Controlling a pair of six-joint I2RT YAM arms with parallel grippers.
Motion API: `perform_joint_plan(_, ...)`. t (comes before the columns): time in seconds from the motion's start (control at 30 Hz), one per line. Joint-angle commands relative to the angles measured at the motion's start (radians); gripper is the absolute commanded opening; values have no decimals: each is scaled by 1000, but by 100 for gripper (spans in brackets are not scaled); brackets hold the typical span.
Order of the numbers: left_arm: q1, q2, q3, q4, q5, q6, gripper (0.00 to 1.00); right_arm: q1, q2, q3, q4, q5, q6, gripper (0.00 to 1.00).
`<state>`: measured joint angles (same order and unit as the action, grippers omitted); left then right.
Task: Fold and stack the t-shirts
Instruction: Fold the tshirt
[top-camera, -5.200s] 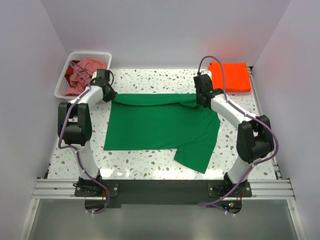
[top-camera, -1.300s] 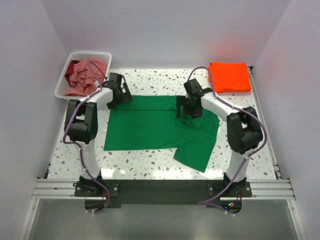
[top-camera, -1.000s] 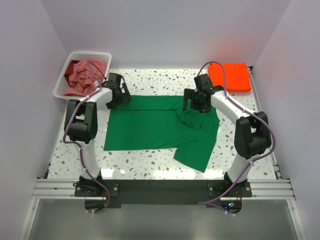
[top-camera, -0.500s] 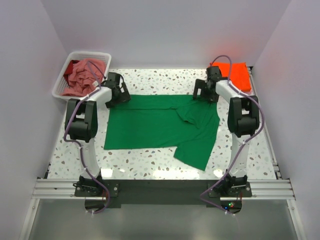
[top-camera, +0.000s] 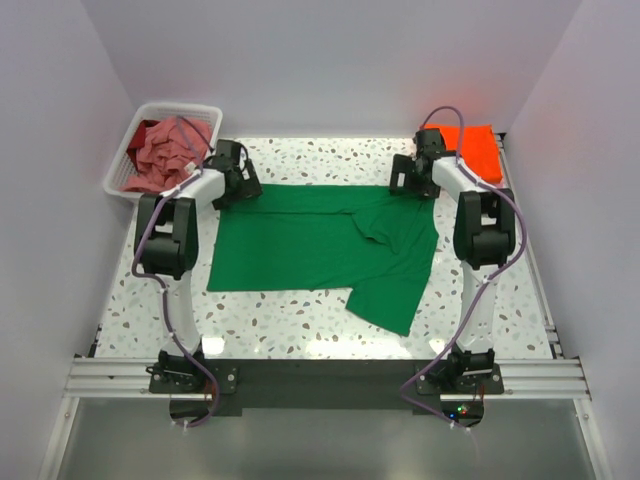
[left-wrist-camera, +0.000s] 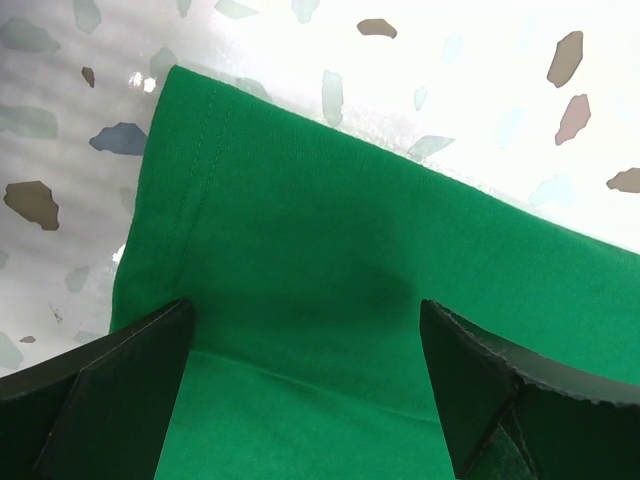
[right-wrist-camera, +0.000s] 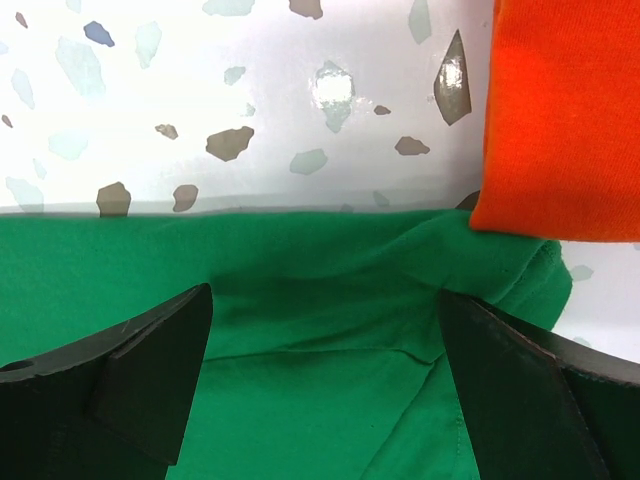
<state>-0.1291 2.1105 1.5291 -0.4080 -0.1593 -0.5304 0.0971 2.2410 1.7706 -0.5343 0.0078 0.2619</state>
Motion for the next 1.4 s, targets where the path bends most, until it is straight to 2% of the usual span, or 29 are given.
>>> perform_joint_plan(0.0, 16, -12, 9, -6, 36, 20, 100, -10, -32, 6, -6, -37, -45, 98)
perform_joint_plan(0.3, -29, -147, 0, -41, 20, 32, 100, 3, -214, -137, 36, -187, -78, 99)
perform_joint_plan(0.5, -73, -305, -76, -55, -2, 14, 100, 36, -415, -294, 68, -206, -64, 99)
perform_joint_plan(0.67, -112, -506, -312, -57, -60, -84, 100, 90, -674, -540, 155, -111, -7, 98)
perform_joint_plan(0.77, -112, -662, -496, -121, -120, -259, 100, 145, -768, -666, 161, -20, 23, 99)
perform_joint_plan(0.8, -112, -744, -592, -139, -165, -296, 100, 167, -826, -722, 166, -13, 45, 99)
perform_joint_plan(0.9, -89, -875, -752, -178, -165, -362, 100, 174, -921, -813, 186, -31, 92, 99)
perform_joint_plan(1.1, -1, -980, -912, -259, -189, -399, 100, 176, -1044, -904, 191, -19, 99, 99)
perform_joint_plan(1.2, -1, -980, -943, -252, -160, -428, 92, 176, -1057, -904, 159, 6, 96, 99)
perform_joint_plan(1.27, 0, -968, -951, -250, -164, -448, 77, 174, -1055, -912, 157, 4, 97, 98)
perform_joint_plan(1.37, 0, -937, -965, -229, -157, -441, 60, 176, -1051, -919, 158, 0, 97, 99)
